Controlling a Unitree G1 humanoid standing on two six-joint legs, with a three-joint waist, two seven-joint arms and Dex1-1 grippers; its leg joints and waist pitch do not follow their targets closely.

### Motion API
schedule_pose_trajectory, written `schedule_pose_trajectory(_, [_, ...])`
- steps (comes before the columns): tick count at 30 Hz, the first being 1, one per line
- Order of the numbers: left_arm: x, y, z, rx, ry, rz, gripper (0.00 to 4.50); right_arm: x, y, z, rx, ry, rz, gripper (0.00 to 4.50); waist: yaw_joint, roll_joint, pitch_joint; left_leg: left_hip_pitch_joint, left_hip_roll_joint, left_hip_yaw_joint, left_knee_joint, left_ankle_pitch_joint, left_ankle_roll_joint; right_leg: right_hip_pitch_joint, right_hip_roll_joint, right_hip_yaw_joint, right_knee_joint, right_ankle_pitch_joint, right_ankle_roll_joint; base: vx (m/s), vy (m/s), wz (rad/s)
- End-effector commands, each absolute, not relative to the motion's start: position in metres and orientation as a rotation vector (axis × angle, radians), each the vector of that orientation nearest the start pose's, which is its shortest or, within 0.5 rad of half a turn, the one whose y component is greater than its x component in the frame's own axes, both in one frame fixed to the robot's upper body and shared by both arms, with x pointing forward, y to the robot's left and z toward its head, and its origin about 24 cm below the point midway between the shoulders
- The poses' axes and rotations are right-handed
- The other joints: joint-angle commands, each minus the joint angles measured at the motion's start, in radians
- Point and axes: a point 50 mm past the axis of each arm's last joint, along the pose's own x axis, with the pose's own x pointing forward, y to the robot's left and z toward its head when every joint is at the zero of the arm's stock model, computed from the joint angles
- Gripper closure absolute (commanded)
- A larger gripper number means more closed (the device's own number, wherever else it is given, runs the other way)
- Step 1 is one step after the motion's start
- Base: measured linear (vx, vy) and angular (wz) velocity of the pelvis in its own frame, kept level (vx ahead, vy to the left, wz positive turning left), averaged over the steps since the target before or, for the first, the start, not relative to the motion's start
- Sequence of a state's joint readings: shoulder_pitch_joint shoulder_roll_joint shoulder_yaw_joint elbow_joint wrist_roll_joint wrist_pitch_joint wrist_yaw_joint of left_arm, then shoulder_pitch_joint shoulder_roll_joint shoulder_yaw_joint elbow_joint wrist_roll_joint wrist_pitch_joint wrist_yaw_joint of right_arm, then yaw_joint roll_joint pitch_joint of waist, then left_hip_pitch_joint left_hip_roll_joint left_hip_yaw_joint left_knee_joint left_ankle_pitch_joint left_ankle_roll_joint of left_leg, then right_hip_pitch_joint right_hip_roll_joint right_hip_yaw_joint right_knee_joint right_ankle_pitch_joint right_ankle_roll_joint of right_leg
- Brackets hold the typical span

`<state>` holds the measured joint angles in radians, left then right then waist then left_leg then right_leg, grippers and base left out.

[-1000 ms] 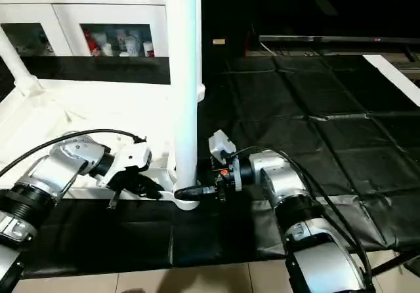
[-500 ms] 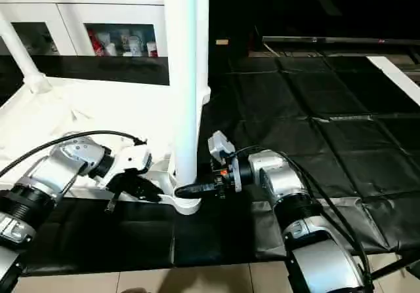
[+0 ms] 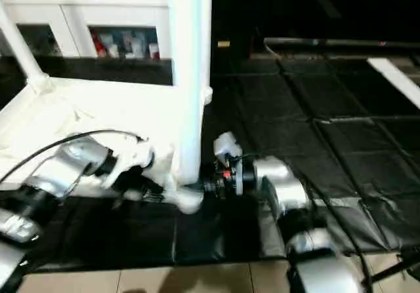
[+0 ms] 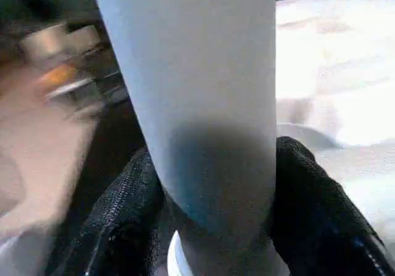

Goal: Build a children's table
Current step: Rotate leg to tighten

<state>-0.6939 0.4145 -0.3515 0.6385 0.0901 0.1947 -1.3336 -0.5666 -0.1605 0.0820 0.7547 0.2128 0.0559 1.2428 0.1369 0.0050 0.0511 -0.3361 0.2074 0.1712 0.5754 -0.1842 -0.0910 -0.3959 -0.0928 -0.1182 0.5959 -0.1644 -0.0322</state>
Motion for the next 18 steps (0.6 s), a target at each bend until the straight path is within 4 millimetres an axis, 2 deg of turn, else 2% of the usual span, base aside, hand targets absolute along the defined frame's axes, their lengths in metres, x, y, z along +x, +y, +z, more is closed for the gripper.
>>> schedule_pose_trajectory(1, [0.332,0.123,0.060,0.453,0.586,-1.311,4.50,0.305,-0.090,0.013,0.186,0.367,1.202,2.41,-0.011,0.002,-0.050,0.010,0.019,-0.007,-0.068,-0.313,0.002,0.039,-0.071,0.046,-0.110,-0.586,-0.087,0.000,0.000,0.00])
schedule_pose_trajectory(2, [0.336,0.116,0.060,0.426,0.570,-1.265,4.50,0.308,-0.087,0.007,0.194,0.385,1.093,2.41,-0.020,0.006,-0.047,0.019,0.015,-0.009,-0.066,-0.348,-0.005,0.034,-0.071,0.040,-0.123,-0.651,-0.059,0.000,0.000,0.00])
schedule_pose_trajectory(3, [0.339,0.111,0.060,0.410,0.562,-1.238,4.50,0.310,-0.084,0.005,0.195,0.395,1.033,2.41,-0.033,0.006,-0.043,0.021,0.010,-0.014,-0.063,-0.378,-0.012,0.032,-0.068,0.025,-0.135,-0.695,-0.032,-0.051,0.009,-0.04])
schedule_pose_trajectory(4, [0.342,0.105,0.061,0.388,0.551,-1.203,4.50,0.314,-0.081,0.002,0.213,0.410,0.941,2.41,-0.040,0.009,-0.043,0.026,0.008,-0.015,-0.061,-0.397,-0.012,0.032,-0.067,0.017,-0.144,-0.715,-0.019,-0.051,0.009,-0.04])
schedule_pose_trajectory(5, [0.344,0.102,0.061,0.375,0.546,-1.182,4.50,0.317,-0.080,0.001,0.225,0.421,0.885,2.41,-0.059,0.012,-0.038,0.035,0.007,-0.020,-0.057,-0.449,-0.009,0.031,-0.063,-0.010,-0.162,-0.745,0.008,-0.050,0.023,-0.09])
schedule_pose_trajectory(6, [0.347,0.098,0.062,0.366,0.535,-1.148,4.50,0.320,-0.077,0.000,0.250,0.436,0.818,2.41,-0.078,0.025,-0.037,0.040,0.013,-0.029,-0.057,-0.512,-0.006,0.041,-0.059,-0.042,-0.178,-0.739,0.036,-0.046,0.055,-0.14])
schedule_pose_trajectory(7, [0.347,0.098,0.062,0.366,0.535,-1.148,4.50,0.320,-0.077,0.000,0.250,0.436,0.818,2.41,-0.090,0.036,-0.037,0.040,0.025,-0.037,-0.065,-0.566,-0.003,0.052,-0.057,-0.058,-0.177,-0.702,0.037,-0.046,0.055,-0.14])
schedule_pose_trajectory(8, [0.352,0.092,0.064,0.357,0.518,-1.089,4.50,0.325,-0.071,0.000,0.274,0.445,0.726,2.41,-0.098,0.063,-0.038,0.003,0.062,-0.062,-0.105,-0.679,-0.003,0.100,-0.051,-0.052,-0.114,-0.563,0.020,-0.067,0.045,-0.19])
schedule_pose_trajectory(9, [0.355,0.088,0.066,0.361,0.503,-1.052,4.50,0.328,-0.067,0.002,0.273,0.445,0.668,2.41,-0.067,0.072,-0.039,-0.058,0.099,-0.058,-0.181,-0.855,-0.021,0.138,-0.029,-0.011,0.065,-0.253,-0.055,-0.091,0.011,-0.09])
schedule_pose_trajectory(10, [0.357,0.086,0.066,0.363,0.498,-1.036,4.50,0.330,-0.065,0.002,0.271,0.445,0.641,2.41,-0.065,0.062,-0.033,-0.029,0.094,-0.039,-0.198,-0.870,-0.008,0.099,-0.014,0.011,0.074,-0.174,-0.053,-0.091,0.011,-0.09])
schedule_pose_trajectory(11, [0.359,0.083,0.067,0.369,0.491,-1.013,4.50,0.333,-0.060,0.004,0.257,0.441,0.599,2.41,-0.078,0.037,-0.035,0.017,0.073,-0.032,-0.182,-0.843,-0.007,0.074,-0.019,0.037,0.058,-0.234,-0.063,-0.014,-0.051,0.06])
schedule_pose_trajectory(12, [0.360,0.082,0.068,0.377,0.485,-1.006,4.50,0.335,-0.058,0.006,0.256,0.436,0.573,2.41,-0.059,-0.005,-0.031,0.071,-0.022,-0.028,-0.003,-0.474,-0.029,-0.010,-0.126,0.060,-0.144,-0.909,-0.030,0.033,-0.076,-0.07])
schedule_pose_trajectory(13, [0.360,0.082,0.068,0.382,0.482,-1.008,4.50,0.336,-0.057,0.007,0.269,0.430,0.565,2.41,-0.055,-0.022,-0.040,0.032,-0.020,-0.030,0.002,-0.328,-0.003,0.026,-0.137,0.071,-0.140,-0.939,-0.006,0.033,-0.076,-0.07])
schedule_pose_trajectory(14, [0.360,0.082,0.068,0.391,0.476,-1.014,4.50,0.337,-0.056,0.009,0.296,0.422,0.551,2.41,-0.034,-0.015,-0.049,-0.043,-0.005,-0.039,-0.048,-0.148,0.010,0.083,-0.117,0.071,-0.107,-0.802,0.007,0.055,-0.024,-0.33])
schedule_pose_trajectory(15, [0.360,0.083,0.068,0.401,0.478,-1.025,4.50,0.338,-0.056,0.010,0.294,0.412,0.554,2.41,-0.027,-0.007,-0.059,-0.043,0.004,-0.040,-0.061,-0.112,0.002,0.080,-0.103,0.068,-0.097,-0.690,-0.002,0.060,-0.024,-0.28])
schedule_pose_trajectory(16, [0.359,0.084,0.067,0.411,0.482,-1.029,4.50,0.338,-0.056,0.011,0.287,0.404,0.557,2.41,-0.029,0.007,-0.062,-0.038,0.012,-0.041,-0.071,-0.104,-0.005,0.068,-0.080,0.063,-0.077,-0.480,-0.050,0.060,-0.024,-0.28])
schedule_pose_trajectory(17, [0.359,0.086,0.066,0.420,0.487,-1.032,4.50,0.338,-0.055,0.012,0.279,0.401,0.562,2.41,-0.031,0.012,-0.064,-0.031,0.016,-0.040,-0.072,-0.125,-0.006,0.063,-0.073,0.063,-0.071,-0.411,-0.076,0.000,0.000,0.00])
schedule_pose_trajectory(18, [0.359,0.087,0.066,0.422,0.489,-1.032,4.50,0.338,-0.055,0.011,0.280,0.402,0.563,2.41,-0.038,0.011,-0.060,-0.024,0.015,-0.032,-0.072,-0.210,-0.008,0.056,-0.061,0.063,-0.066,-0.339,-0.135,0.000,0.000,0.00])
